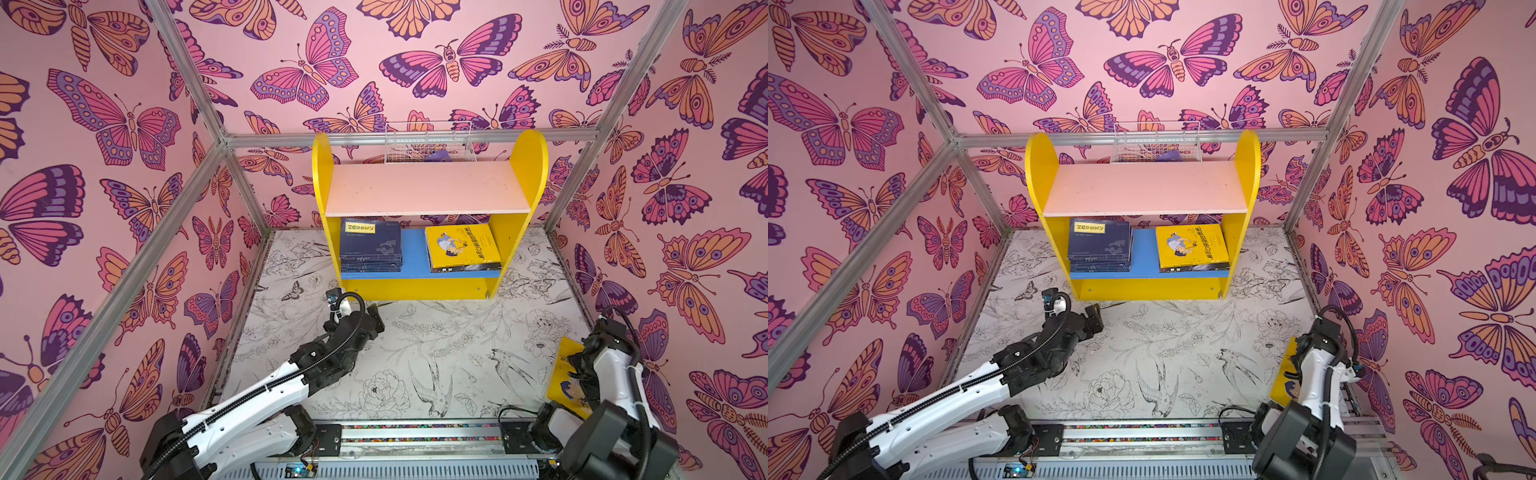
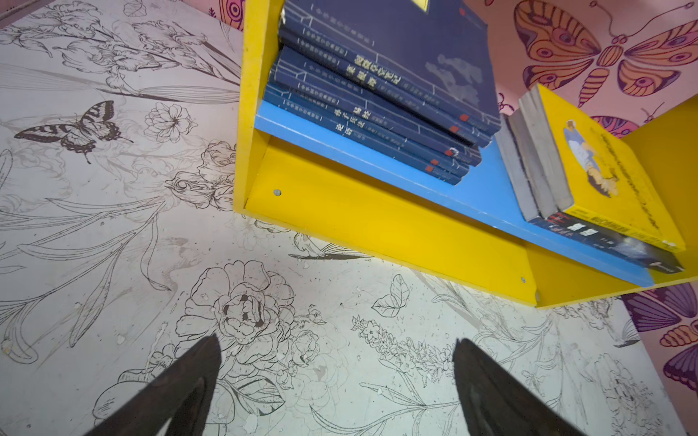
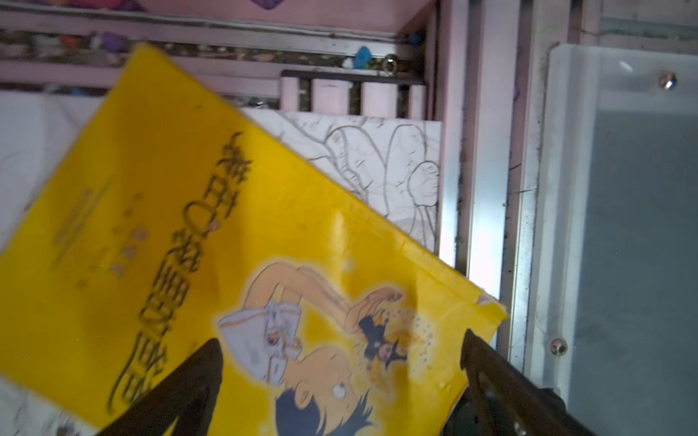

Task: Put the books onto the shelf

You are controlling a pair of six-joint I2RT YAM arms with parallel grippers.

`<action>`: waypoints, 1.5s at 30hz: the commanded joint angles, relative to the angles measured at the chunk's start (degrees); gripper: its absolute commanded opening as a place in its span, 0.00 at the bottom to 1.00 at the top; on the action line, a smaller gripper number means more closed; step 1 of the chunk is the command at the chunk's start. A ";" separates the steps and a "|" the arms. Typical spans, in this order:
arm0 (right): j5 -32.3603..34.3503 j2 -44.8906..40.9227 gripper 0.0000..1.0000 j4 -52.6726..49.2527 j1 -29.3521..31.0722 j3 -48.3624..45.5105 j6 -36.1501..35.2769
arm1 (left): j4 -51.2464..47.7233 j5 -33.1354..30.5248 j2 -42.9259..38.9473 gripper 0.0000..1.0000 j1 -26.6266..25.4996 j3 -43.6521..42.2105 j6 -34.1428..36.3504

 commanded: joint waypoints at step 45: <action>-33.19 11.45 0.99 17.67 35.86 3.92 4.90 | 2.52 58.45 47.23 0.91 -2.38 27.58 30.40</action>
